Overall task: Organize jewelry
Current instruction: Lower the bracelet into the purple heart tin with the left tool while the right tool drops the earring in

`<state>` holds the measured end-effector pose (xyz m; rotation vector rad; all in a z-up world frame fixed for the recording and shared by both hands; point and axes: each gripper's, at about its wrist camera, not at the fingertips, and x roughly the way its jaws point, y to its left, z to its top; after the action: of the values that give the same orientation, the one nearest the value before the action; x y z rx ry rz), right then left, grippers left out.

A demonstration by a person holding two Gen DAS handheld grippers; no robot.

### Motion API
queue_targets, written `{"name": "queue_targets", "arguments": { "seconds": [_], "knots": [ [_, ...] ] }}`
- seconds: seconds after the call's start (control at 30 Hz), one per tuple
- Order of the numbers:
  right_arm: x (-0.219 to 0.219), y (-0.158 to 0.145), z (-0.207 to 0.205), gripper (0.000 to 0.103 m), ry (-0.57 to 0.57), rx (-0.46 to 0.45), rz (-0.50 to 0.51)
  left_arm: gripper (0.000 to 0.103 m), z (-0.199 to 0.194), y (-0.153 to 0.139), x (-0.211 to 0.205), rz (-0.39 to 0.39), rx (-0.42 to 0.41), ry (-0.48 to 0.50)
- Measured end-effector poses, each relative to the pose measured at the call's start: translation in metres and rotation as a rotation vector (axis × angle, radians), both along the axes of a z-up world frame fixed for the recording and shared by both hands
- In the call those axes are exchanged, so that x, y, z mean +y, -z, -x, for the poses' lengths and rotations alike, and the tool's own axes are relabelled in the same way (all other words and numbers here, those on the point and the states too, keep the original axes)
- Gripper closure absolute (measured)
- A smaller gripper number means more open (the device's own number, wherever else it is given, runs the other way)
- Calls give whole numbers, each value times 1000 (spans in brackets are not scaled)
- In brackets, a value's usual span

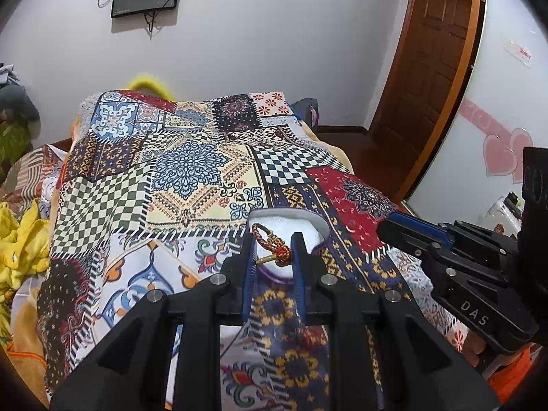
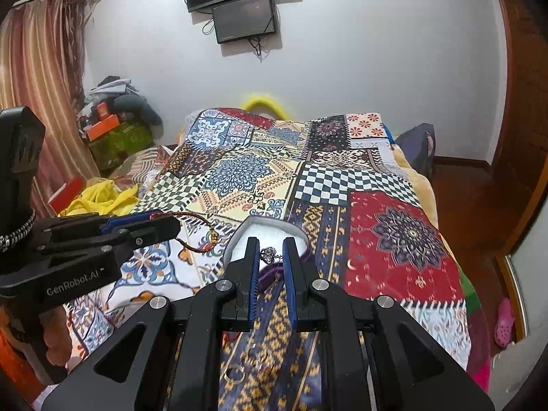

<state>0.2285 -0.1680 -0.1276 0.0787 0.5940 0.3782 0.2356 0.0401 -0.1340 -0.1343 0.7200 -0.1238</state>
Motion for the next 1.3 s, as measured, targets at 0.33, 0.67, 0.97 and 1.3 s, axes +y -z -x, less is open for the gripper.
{"name": "queue_targets", "arguments": {
  "seconds": [0.33,0.67,0.97,1.3],
  "knots": [
    [4,-1,-29,91,-8,0,48,84,-39,13,6,47,31,-9],
    [18,6,-53,91,-56,21,111,84,-62,35,2,25,88,-1],
    [18,31,-79,91,-105,138,114,83,-63,58,-9,-25,155,42],
    [15,38,-87,91,-131,215,101,79,-55,60,-12,-50,157,61]
  ]
}}
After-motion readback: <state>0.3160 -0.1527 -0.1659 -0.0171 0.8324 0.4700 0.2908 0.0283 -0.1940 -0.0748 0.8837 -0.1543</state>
